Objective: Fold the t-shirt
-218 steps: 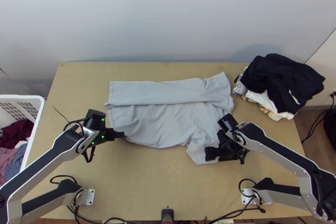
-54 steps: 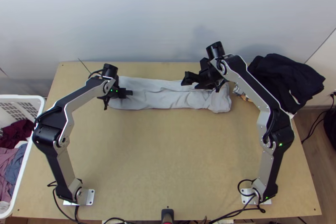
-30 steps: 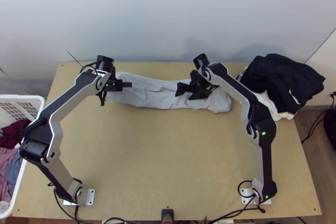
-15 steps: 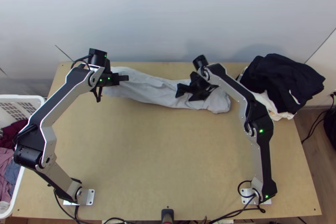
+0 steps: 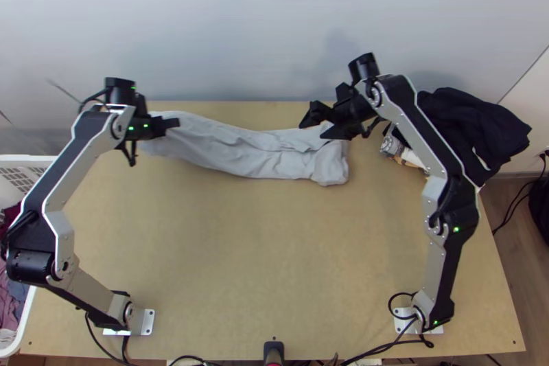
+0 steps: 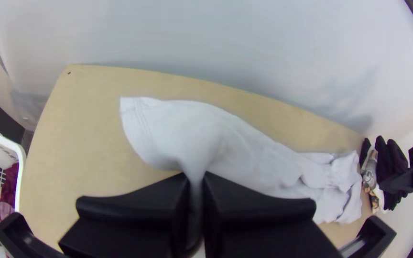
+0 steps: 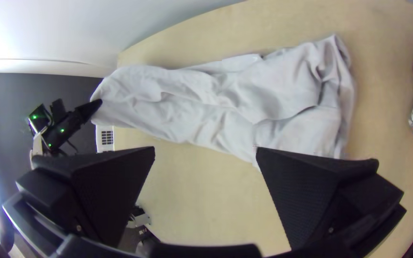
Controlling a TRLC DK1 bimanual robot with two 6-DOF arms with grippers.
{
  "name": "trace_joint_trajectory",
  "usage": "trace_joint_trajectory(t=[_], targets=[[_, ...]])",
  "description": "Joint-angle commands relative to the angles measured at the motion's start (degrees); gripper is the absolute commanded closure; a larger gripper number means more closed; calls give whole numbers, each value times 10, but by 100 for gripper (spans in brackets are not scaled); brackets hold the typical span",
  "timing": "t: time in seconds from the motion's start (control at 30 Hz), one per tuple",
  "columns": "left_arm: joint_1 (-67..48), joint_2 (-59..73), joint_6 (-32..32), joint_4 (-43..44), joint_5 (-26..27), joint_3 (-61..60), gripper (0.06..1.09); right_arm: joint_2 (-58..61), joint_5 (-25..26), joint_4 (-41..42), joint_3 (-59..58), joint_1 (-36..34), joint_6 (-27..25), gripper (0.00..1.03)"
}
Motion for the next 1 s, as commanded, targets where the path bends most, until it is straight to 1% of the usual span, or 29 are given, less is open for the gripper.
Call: trace_joint_trajectory(t=[0.0,0.07,0.17,0.33,0.37,0.53,0.6,0.63,0.7,0.87,0.97], targets=[[86,-27,24,0,46,-21,104,-60,-8,-13,-10,-27,3,4],[103,-34,24,-2,61,-26,104,-72,-8,-13,-23,-39,3,4],[103,-45,24,-2,64,-27,104,-87,-7,-13,-42,-55,1,4],[60,-53,2,-1,68,2,104,-104,0,-12,-70,-57,-11,4],[49,-51,-3,-1,69,11,104,-108,10,-9,-71,-55,-11,4],[-26,-39,-25,0,62,38,104,-132,107,9,-71,-27,-15,4],[-57,-29,-31,0,57,45,104,-140,132,16,-72,-23,-15,4],[-75,-24,-32,2,46,50,104,-143,141,16,-72,-20,-15,4],[-102,-13,-37,7,42,59,104,-152,159,16,-76,-18,-17,4],[-170,17,-42,7,28,96,104,-182,179,28,-134,-16,-27,4],[-208,38,-42,7,20,118,104,-197,181,42,-172,-22,-28,4]])
